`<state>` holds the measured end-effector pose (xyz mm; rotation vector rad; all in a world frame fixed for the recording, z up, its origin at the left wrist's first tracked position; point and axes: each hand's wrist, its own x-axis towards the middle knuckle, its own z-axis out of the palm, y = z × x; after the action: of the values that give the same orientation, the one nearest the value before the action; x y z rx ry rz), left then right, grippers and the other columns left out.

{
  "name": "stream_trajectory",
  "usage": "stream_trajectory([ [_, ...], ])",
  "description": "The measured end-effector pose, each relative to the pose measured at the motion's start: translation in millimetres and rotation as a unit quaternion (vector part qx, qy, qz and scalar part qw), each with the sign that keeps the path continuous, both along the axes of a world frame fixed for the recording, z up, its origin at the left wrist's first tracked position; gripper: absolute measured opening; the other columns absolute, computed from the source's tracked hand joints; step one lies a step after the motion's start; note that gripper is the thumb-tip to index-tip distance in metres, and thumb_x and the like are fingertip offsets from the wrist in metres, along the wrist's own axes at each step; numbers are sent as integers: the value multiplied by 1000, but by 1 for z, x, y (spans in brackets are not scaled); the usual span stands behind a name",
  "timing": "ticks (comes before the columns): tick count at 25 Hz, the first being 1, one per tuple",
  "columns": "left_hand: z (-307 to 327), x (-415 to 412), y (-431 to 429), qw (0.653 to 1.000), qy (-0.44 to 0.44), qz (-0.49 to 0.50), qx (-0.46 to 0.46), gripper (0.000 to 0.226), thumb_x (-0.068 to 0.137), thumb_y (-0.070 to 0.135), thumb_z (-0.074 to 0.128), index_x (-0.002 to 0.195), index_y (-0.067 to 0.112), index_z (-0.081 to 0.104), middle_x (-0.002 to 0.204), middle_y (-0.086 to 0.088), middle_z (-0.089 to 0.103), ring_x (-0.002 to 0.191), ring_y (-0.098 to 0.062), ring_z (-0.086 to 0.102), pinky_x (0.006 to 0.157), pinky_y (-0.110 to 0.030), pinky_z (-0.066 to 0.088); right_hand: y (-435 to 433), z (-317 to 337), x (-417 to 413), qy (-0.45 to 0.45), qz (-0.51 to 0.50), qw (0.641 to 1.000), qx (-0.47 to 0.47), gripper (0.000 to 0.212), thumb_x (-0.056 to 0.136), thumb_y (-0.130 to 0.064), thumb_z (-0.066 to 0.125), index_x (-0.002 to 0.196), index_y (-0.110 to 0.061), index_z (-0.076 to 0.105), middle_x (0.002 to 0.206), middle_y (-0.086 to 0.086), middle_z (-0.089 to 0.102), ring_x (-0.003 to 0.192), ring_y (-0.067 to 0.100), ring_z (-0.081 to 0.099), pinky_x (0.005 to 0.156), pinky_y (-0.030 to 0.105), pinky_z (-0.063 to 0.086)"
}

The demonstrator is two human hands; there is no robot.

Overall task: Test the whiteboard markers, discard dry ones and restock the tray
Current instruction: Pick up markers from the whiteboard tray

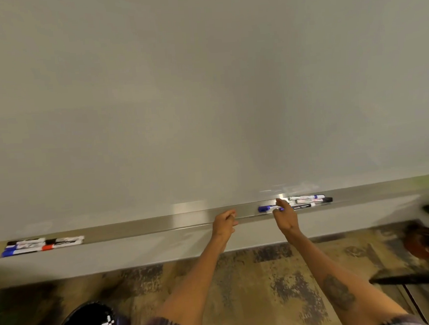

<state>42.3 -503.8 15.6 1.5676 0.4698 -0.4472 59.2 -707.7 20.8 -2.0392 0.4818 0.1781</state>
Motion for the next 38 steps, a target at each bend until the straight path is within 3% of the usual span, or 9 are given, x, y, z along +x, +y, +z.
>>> stream_trajectory([
  [8, -7, 26, -64, 997, 46, -49, -33, 44, 105, 23, 46, 147, 13, 41, 143, -4, 49, 122, -27, 59, 104, -41, 48, -69, -21, 17, 50, -42, 998, 14, 53, 98, 1, 48, 149, -8, 36, 152, 14, 41, 138, 34, 41, 114, 45, 34],
  [13, -18, 41, -97, 995, 85, -20, -44, 36, 104, 20, 48, 139, 14, 50, 137, -8, 56, 121, -28, 60, 102, -42, 48, -80, -34, 35, 67, -27, 996, 48, 54, 98, -6, 53, 149, -9, 35, 153, 13, 40, 138, 35, 41, 114, 50, 36],
  [17, -26, 46, -109, 996, 89, -2, -26, 33, 103, 18, 49, 136, 15, 53, 130, -8, 58, 120, -28, 60, 102, -42, 48, -82, -49, 42, 74, -23, 996, 54, 47, 98, -9, 53, 144, -11, 41, 145, 16, 47, 127, 35, 50, 109, 51, 42],
  [21, -34, 50, -113, 996, 85, -1, -16, 24, 103, 18, 49, 125, 18, 59, 121, -4, 60, 112, -24, 62, 94, -36, 50, -81, -53, 46, 52, -72, 995, 48, 42, 100, -7, 50, 141, -8, 46, 140, 15, 52, 123, 34, 53, 108, 48, 44],
  [25, -42, 52, -115, 996, 84, -5, -7, 30, 103, 18, 49, 132, 15, 58, 126, -6, 61, 116, -26, 63, 96, -37, 50, -81, -58, 48, 51, -84, 994, 51, 35, 100, -7, 49, 135, -9, 51, 130, 18, 58, 113, 32, 58, 105, 48, 47],
  [30, -37, 52, -111, 996, 66, 64, -24, 19, 102, 17, 51, 120, 21, 59, 111, -2, 65, 109, -26, 67, 99, -37, 53, -75, -50, 49, 14, -93, 992, 80, 37, 100, -12, 53, 137, -7, 52, 137, 13, 56, 125, 31, 54, 107, 42, 44],
  [33, -34, 54, -98, 991, 47, 124, -33, 29, 101, 17, 54, 129, 12, 59, 118, -6, 66, 97, -23, 70, 96, -39, 55, -59, -36, 48, -37, -95, 989, 104, 33, 98, -11, 56, 131, -4, 56, 130, 13, 59, 117, 26, 56, 99, 34, 49],
  [38, -19, 53, -63, 975, 30, 215, -44, 24, 98, 16, 59, 119, 7, 67, 103, -5, 70, 88, -18, 69, 90, -33, 58, -22, -22, 40, -68, -61, 988, 122, 22, 94, -14, 63, 115, -6, 66, 115, 10, 63, 104, 22, 60, 88, 25, 50],
])
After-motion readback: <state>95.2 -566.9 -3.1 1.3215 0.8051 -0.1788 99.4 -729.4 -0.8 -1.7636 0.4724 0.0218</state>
